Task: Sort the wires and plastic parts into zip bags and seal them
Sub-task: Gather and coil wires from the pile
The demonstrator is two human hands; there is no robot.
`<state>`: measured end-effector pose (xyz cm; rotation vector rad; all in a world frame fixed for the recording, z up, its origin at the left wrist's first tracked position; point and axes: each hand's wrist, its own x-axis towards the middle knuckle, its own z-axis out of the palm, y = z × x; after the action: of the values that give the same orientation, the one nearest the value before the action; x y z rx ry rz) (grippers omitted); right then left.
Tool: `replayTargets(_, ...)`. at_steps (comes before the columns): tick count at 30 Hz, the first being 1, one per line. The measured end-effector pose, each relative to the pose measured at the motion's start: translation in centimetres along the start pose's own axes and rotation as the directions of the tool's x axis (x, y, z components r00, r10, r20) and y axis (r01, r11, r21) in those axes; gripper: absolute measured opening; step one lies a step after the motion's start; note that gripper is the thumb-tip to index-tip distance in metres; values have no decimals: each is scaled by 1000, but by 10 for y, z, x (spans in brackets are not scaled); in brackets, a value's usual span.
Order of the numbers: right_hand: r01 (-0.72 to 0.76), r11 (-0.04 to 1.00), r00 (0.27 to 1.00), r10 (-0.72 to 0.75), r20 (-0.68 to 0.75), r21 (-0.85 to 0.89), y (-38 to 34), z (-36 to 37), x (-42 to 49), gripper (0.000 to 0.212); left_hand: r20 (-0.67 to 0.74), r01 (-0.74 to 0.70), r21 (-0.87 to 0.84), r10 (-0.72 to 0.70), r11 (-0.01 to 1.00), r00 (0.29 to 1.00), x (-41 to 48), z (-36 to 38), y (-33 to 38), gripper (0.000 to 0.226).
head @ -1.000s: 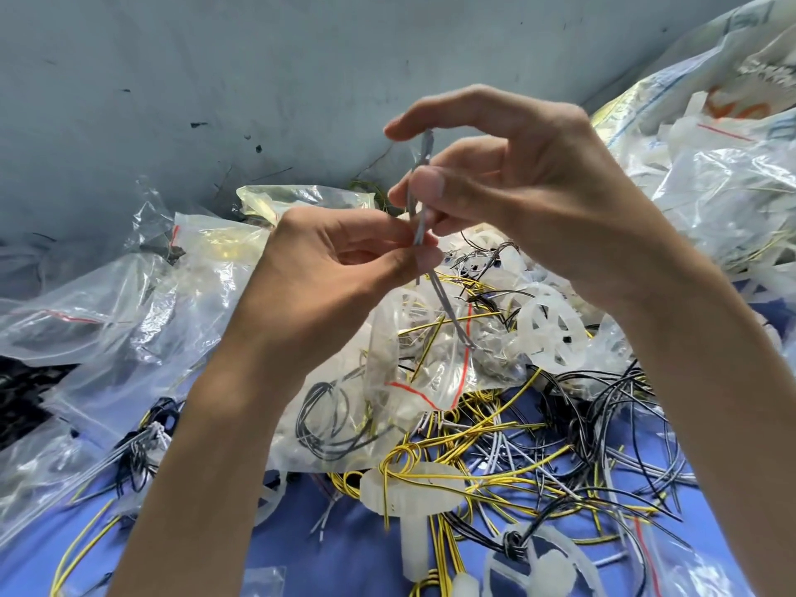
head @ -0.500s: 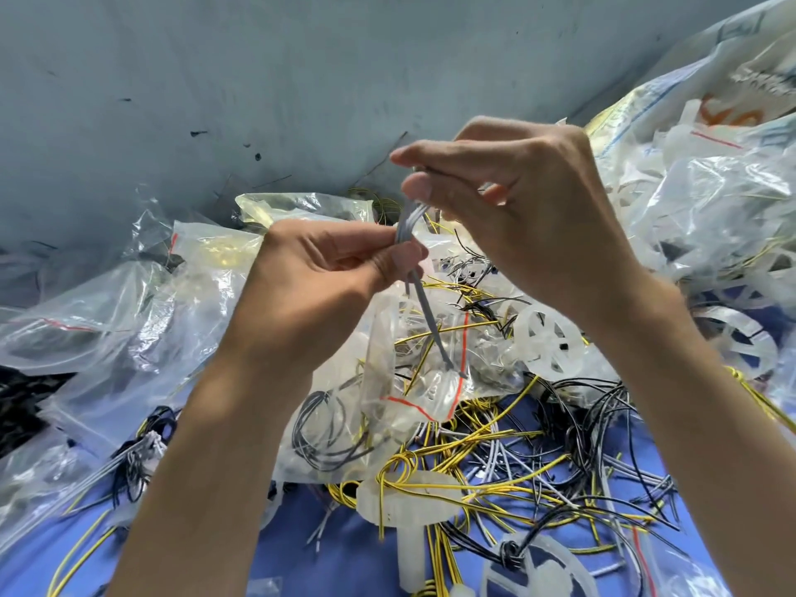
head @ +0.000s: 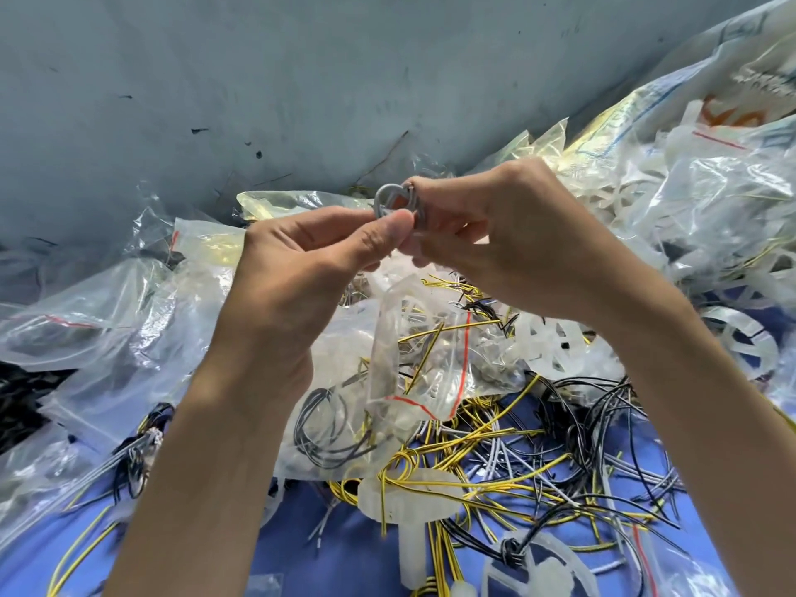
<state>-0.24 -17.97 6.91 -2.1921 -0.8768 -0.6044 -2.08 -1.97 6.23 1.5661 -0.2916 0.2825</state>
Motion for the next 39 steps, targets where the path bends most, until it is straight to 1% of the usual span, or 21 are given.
replayTargets(3, 2, 998, 998, 2, -55, 62, 3, -3, 0, 17, -21, -11, 26, 12, 1000, 1000, 1, 1, -1, 9)
replayTargets(5, -19, 994, 997, 27, -70, 110, 4, -2, 0, 14, -32, -27, 46, 28, 999, 999, 1, 0, -2, 12)
replayTargets(7, -55, 986, 995, 66, -71, 157, 5, -2, 1, 11, -12, -54, 72, 55, 996, 998, 1, -1, -3, 15)
replayTargets(10, -102, 978, 989, 120, -90, 184, 6, -4, 1, 9, 0, -67, 201, 68, 977, 998, 1, -3, -4, 18)
replayTargets(12, -123, 981, 985, 139, -101, 149, 7, -9, 1, 9, 5, -52, 401, 54, 914, 999, 1, -5, -6, 32)
replayTargets(14, -144, 984, 982, 155, -105, 103, 9, -17, 0, 12, 65, -57, 615, 21, 786, 998, 0, -5, -9, 43)
replayTargets(16, -164, 983, 981, 171, -87, 88, 11, -26, -2, 16, 134, -68, 712, -40, 699, 990, -2, -5, -9, 42)
replayTargets(18, -169, 983, 985, 172, -33, 66, 13, -34, -4, 18, 192, -82, 749, -97, 657, 977, -3, -7, -9, 35)
replayTargets(19, -165, 984, 986, 165, -2, 63, 13, -37, -6, 17, 209, -86, 757, -115, 648, 971, -3, -9, -10, 27)
replayTargets(20, -158, 986, 987, 156, 39, 61, 13, -39, -7, 10, 212, -87, 751, -115, 654, 970, -2, -10, -10, 19)
replayTargets(21, -157, 986, 985, 152, 80, 60, 12, -41, -8, 9, 201, -83, 730, -96, 678, 975, -1, -12, -10, 11)
replayTargets(22, -160, 985, 982, 153, 115, 58, 10, -42, -8, 17, 176, -78, 698, -66, 712, 982, 0, -13, -9, 7)
replayTargets(24, -167, 985, 972, 157, 177, 42, 10, -40, -9, 21, 121, -69, 629, -10, 774, 993, 3, -16, -7, 12)
replayTargets(28, -144, 982, 938, 174, 298, -120, 7, -22, -7, 5, 77, -98, 506, 68, 857, 995, 4, -17, 0, 13)
replayTargets(29, -130, 983, 936, 164, 312, -126, 4, -16, -7, 3, 74, -112, 482, 87, 869, 993, 2, -16, 3, 10)
replayTargets(31, -108, 990, 940, 133, 314, -95, -3, 1, -5, 6, 74, -141, 453, 120, 880, 990, -1, -12, 7, 6)
replayTargets(34, -91, 995, 962, 100, 254, -47, -14, 25, -3, 18, 78, -183, 423, 166, 887, 983, -5, -4, 11, 11)
replayTargets(36, -58, 998, 975, 61, 212, -23, -20, 34, -3, 19, 61, -213, 393, 206, 895, 977, -7, -3, 13, 7)
replayTargets(37, -29, 1000, 975, 31, 220, -11, -20, 35, -4, 15, 42, -222, 363, 222, 905, 974, -7, -3, 15, 4)
replayTargets(38, -14, 1000, 962, 16, 271, -11, -20, 33, -4, 13, 18, -230, 332, 238, 915, 971, -6, -4, 16, 1)
replayTargets(39, 6, 999, 934, 7, 357, -35, -19, 31, -4, 15, -11, -239, 307, 254, 921, 967, -6, -5, 17, 2)
